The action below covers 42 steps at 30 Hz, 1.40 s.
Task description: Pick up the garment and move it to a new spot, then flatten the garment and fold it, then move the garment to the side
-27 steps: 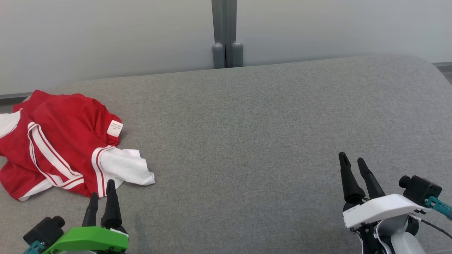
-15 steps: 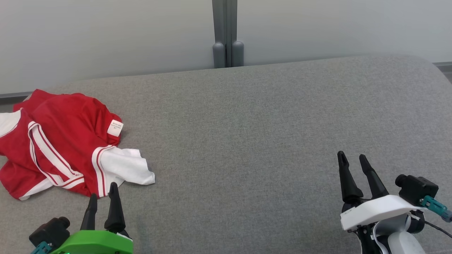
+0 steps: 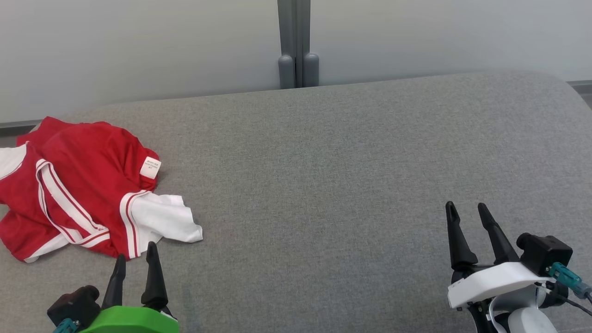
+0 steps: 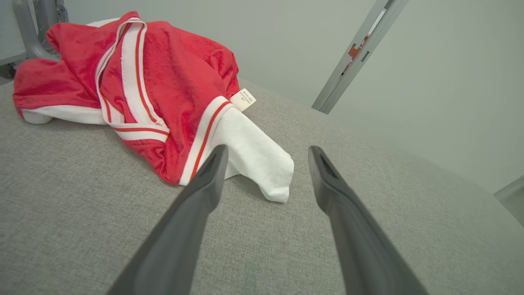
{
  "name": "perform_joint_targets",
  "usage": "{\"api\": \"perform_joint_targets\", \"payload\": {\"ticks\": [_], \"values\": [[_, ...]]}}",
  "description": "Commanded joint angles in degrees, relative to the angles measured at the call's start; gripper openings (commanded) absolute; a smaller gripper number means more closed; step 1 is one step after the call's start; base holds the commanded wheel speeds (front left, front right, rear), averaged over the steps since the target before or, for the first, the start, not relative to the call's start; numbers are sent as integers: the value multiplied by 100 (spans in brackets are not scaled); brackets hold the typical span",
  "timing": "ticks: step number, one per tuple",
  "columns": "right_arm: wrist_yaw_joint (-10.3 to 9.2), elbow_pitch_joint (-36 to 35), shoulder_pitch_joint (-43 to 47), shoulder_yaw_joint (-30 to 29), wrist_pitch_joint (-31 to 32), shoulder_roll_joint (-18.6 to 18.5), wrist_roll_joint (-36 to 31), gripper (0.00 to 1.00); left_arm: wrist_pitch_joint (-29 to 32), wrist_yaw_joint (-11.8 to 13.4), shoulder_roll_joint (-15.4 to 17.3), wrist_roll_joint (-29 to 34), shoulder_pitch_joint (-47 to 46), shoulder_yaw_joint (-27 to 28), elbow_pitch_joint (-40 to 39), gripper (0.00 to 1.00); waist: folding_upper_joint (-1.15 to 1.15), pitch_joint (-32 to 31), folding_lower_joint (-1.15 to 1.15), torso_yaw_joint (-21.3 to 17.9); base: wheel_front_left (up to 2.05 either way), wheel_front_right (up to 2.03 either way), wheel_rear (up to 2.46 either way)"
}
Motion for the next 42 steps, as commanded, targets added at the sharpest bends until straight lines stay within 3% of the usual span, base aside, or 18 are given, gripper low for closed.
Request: {"api": "perform_joint_targets", "payload": {"ticks": [1, 20, 42], "values": [[1, -83, 5, -13, -64, -30, -189, 100, -59, 42, 47, 181, 31, -8, -65, 100, 0, 3, 0, -2, 0, 0, 0], [2, -65, 130, 8, -315, -32, -1069, 100, -309, 116, 51, 1122, 160, -63, -91, 100, 0, 12, 0, 45, 0, 0, 0], [1, -37, 251, -60, -549, -35, -1880, 100, -537, 119, 53, 1806, 267, -143, -1, 100, 0, 31, 0, 16, 0, 0, 0]]}}
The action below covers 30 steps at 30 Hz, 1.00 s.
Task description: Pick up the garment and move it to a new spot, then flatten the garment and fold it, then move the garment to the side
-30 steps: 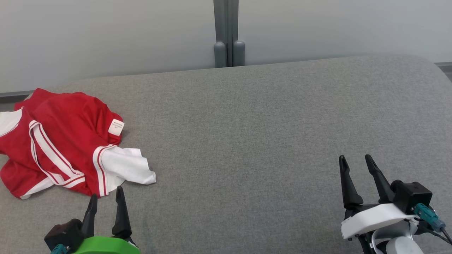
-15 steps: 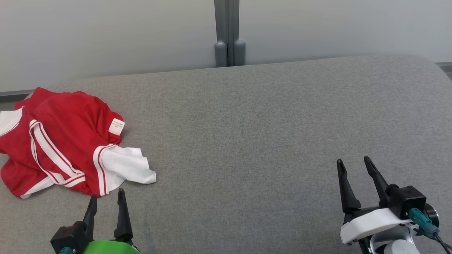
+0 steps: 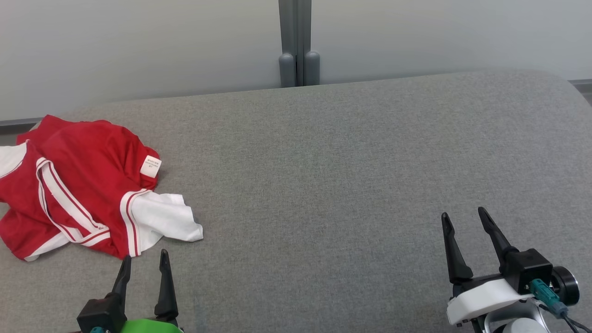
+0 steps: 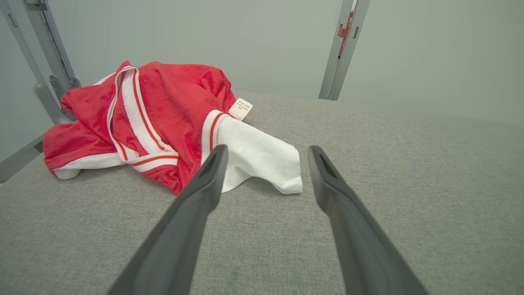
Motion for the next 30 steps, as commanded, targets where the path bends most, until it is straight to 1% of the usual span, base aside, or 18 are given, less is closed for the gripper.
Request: {"api": "perform_joint_targets", "payload": {"ticks": [1, 4, 8, 16, 20, 22, 24, 30], "values": [[0, -16, 53, -7, -45, -25, -131, 100, -36, 17, 43, 90, 76, -15, 24, 100, 0, -2, 0, 1, 0, 0, 0], [0, -3, 73, -23, -81, -25, -194, 100, -66, -19, 42, 81, 85, -30, 68, 100, 0, -5, 0, 6, 0, 0, 0], [0, 35, 85, -39, -71, -24, -71, 100, -58, -37, 42, 4, 79, -34, 103, 100, 0, -15, 0, 8, 0, 0, 0], [-1, 88, 80, -44, -70, -23, -48, 100, -57, -57, 42, -40, 45, -30, 132, 100, 0, -1, 0, 11, 0, 0, 0], [-1, 79, 124, -79, -70, -23, -17, 100, -57, -81, 41, -41, 3, -83, 164, 100, 0, -17, 0, 101, 0, 0, 0], [-1, 71, 160, -64, -70, -21, -4, 100, -57, -88, 42, -47, -27, -97, 174, 100, 0, -40, 0, 231, 0, 0, 0], [-1, 71, 199, -35, -68, -22, 7, 100, -57, -85, 41, -66, -56, -118, 201, 100, 0, -68, 0, 446, 0, 0, 0], [-1, 104, 293, 154, -67, -20, 54, 100, -51, -47, 41, -68, 78, -144, 275, 100, 0, -173, 0, 1427, 0, 0, 0]]}}
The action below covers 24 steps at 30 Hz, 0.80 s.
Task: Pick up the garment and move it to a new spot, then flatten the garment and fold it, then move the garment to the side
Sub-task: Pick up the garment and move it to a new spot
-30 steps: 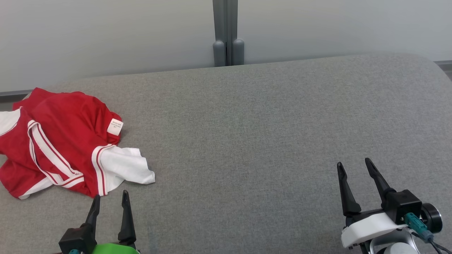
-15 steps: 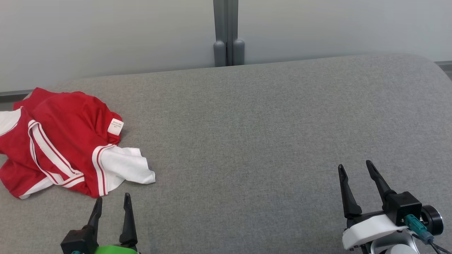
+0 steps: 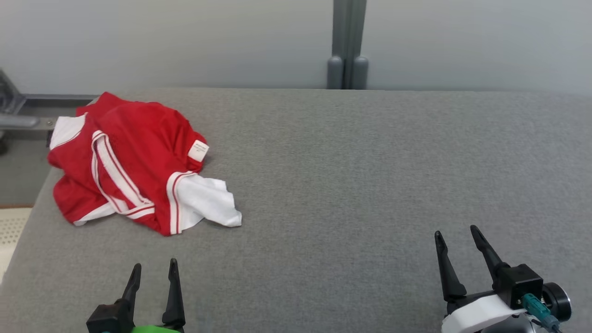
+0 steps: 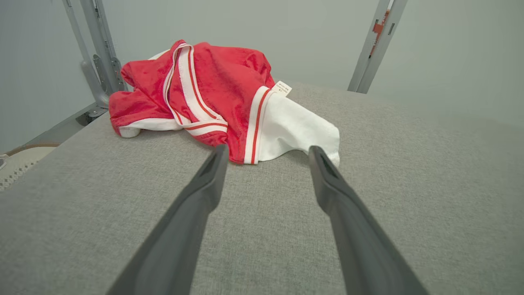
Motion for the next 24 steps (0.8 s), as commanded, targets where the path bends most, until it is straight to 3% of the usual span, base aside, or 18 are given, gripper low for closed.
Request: {"api": "perform_joint_targets", "payload": {"ticks": [1, 6, 11, 19, 24], "values": [[-2, 12, -5, 69, -20, -11, 43, 100, -4, 11, 36, 4, 122, 34, 23, 100, 0, -116, 0, 844, 0, 0, 0], [-3, 65, -193, 311, -20, -14, 112, 100, -4, 38, 33, -46, 340, 192, 26, 100, 0, -148, 0, 1434, 0, 0, 0], [-3, 120, -306, 457, -20, -17, 125, 100, -4, -11, 32, -107, 431, 270, 27, 100, 0, -91, 0, 1565, 0, 0, 0], [-3, 80, -516, 490, -20, -18, -113, 100, -4, -255, 31, -285, -287, 131, 76, 100, 0, 513, 0, 1093, 0, 0, 0], [-3, 22, -935, 473, -19, -18, -396, 100, -3, -403, 30, -251, -1453, -157, 598, 100, 0, 1312, 0, 676, 0, 0, 0]]}}
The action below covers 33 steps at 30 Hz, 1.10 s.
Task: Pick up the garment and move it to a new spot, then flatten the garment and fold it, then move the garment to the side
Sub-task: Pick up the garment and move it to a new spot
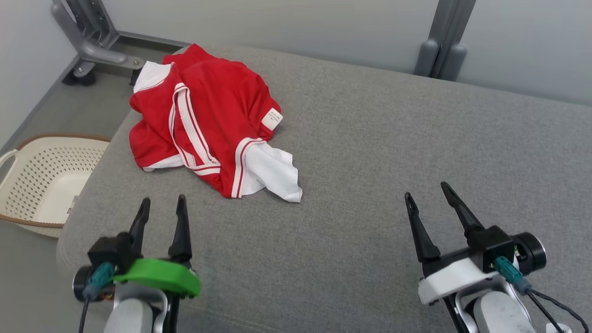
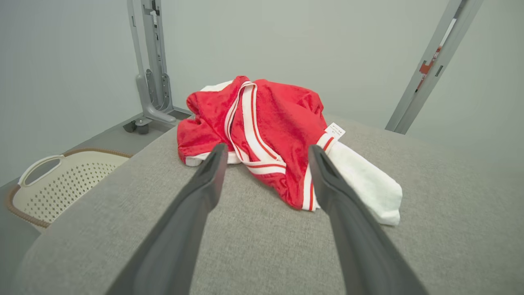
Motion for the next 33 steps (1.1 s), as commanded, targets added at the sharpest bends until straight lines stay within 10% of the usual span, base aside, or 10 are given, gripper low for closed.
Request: {"api": "perform_joint_targets", "payload": {"ticks": [1, 18, 20, 21, 33], "values": [[-6, -35, -212, 17, -20, -28, -88, 100, -2, -39, 26, -26, -404, -115, 257, 100, 0, 1056, 0, -778, 0, 0, 0], [-7, -57, -1197, 264, -19, -19, 115, 100, 1285, 13, 971, -1467, -3515, -820, 3486, 100, 0, 2289, 0, -1814, 0, 0, 0], [-7, -49, -1174, 229, -20, -20, 160, 100, 1292, 0, 1049, -1475, -3550, -826, 3746, 16, 0, 2216, 0, -1853, 0, 0, 0], [-7, -33, -1152, 220, -20, -17, 171, 100, 1298, -13, 1045, -1509, -3541, -833, 3849, 0, 0, 2163, 0, -1870, 0, 0, 0], [-7, 127, -358, 13, -20, -19, 441, 100, 908, -80, 1317, -1641, -2759, -1198, 2899, 0, 0, 1113, 0, -1654, 0, 0, 0]]}}
